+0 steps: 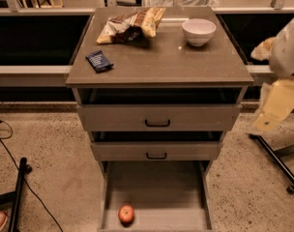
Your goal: Pick apple from bottom drawer and place on counter
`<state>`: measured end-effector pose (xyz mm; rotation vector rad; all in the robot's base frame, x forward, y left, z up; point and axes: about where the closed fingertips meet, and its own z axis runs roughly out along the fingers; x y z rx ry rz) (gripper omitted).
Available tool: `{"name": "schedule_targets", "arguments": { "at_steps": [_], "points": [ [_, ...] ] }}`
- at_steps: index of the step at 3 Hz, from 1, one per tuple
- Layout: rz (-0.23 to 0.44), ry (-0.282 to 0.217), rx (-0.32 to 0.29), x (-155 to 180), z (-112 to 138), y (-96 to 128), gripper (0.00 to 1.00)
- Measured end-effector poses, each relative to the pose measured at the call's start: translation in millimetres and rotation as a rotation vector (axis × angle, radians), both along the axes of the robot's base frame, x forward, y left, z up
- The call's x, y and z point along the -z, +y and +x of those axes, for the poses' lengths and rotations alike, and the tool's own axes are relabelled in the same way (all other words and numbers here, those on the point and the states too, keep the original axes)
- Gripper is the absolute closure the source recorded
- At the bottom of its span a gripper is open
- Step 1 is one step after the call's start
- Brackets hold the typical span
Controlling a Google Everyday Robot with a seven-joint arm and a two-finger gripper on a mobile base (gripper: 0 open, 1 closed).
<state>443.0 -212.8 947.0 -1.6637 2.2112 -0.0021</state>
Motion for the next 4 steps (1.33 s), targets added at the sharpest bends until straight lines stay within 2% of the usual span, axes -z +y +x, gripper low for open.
{"name": "schedule_targets", "arguments": {
  "at_steps": [1,2,3,4],
  "points": [
    [0.293,0.116,0.044,123,-13,26,0.0],
    [0.352,0.075,0.072,154,-1,35,0.0],
    [0.346,0.063,0.068,151,7,36,0.0],
    [0.463,0.139,0.019,197,-5,57,0.0]
  ]
}}
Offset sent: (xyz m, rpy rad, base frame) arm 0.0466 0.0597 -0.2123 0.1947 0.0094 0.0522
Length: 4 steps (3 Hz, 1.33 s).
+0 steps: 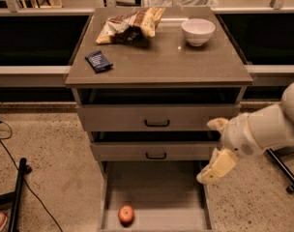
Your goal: Pick apple from bottom drawer and place on counter
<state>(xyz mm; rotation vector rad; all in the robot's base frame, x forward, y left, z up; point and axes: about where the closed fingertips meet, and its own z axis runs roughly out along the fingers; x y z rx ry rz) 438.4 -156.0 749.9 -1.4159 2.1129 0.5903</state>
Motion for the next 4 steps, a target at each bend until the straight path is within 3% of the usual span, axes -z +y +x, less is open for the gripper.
{"name": "schedule_targets", "arguments": {
  "at_steps": [1,2,3,4],
  "points": [
    [0.248,-0.001,-0.005,111,-19,41,0.0],
    [0.36,-0.042,-0.05,164,-10,51,0.0],
    [0.401,-0.021,-0.05,191,-8,57,0.0],
    [0.34,-0.03,-0.073,227,8,83,0.0]
  ]
}}
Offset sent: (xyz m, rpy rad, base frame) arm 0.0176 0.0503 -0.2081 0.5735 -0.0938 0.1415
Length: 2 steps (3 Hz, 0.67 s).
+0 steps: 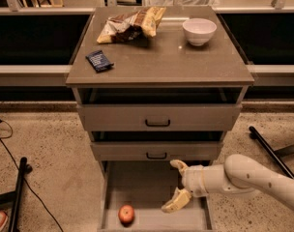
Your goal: Pick apple from bottom drawer and place on counter
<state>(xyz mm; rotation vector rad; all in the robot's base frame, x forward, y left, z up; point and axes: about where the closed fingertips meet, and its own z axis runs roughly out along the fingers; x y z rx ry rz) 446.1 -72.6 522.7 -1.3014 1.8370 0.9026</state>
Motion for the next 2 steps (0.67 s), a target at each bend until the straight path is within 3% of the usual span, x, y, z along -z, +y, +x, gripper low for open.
{"name": "schedule_targets", "arguments": {
  "at_steps": [1,2],
  "points": [
    [-0.058,-0.119,-0.016,59,33,33,0.0],
    [-0.075,-0.147,0.028,96,43,39,0.0]
  ]
}}
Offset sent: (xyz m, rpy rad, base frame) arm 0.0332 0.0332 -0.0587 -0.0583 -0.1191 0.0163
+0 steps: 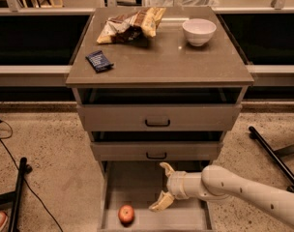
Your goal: Pick apple from bottom drawer and place on counter
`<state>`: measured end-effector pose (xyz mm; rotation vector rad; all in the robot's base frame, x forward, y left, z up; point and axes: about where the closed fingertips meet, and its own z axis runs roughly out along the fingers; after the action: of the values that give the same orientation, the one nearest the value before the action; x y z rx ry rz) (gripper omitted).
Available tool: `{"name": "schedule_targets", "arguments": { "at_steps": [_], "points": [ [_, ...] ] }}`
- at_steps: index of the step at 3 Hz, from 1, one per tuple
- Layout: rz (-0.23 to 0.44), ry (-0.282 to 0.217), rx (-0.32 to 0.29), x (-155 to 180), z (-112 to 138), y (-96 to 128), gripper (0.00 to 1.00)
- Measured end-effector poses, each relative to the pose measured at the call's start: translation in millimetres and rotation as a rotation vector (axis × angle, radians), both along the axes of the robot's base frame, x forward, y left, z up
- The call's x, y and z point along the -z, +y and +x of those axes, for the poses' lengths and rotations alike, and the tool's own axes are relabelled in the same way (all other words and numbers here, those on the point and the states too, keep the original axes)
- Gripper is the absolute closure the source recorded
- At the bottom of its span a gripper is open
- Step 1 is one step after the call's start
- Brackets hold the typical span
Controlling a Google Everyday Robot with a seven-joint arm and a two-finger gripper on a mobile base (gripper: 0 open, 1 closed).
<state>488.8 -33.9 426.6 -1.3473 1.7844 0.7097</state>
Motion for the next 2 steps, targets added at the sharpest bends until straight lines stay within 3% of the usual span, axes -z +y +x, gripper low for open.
{"name": "schedule_targets", "arguments": {
  "at_steps": [1,2],
  "points": [
    [0.0,0.0,0.001,0,0,0,0.0],
    [0.007,0.059,-0.09,37,0,19,0.0]
  ]
}}
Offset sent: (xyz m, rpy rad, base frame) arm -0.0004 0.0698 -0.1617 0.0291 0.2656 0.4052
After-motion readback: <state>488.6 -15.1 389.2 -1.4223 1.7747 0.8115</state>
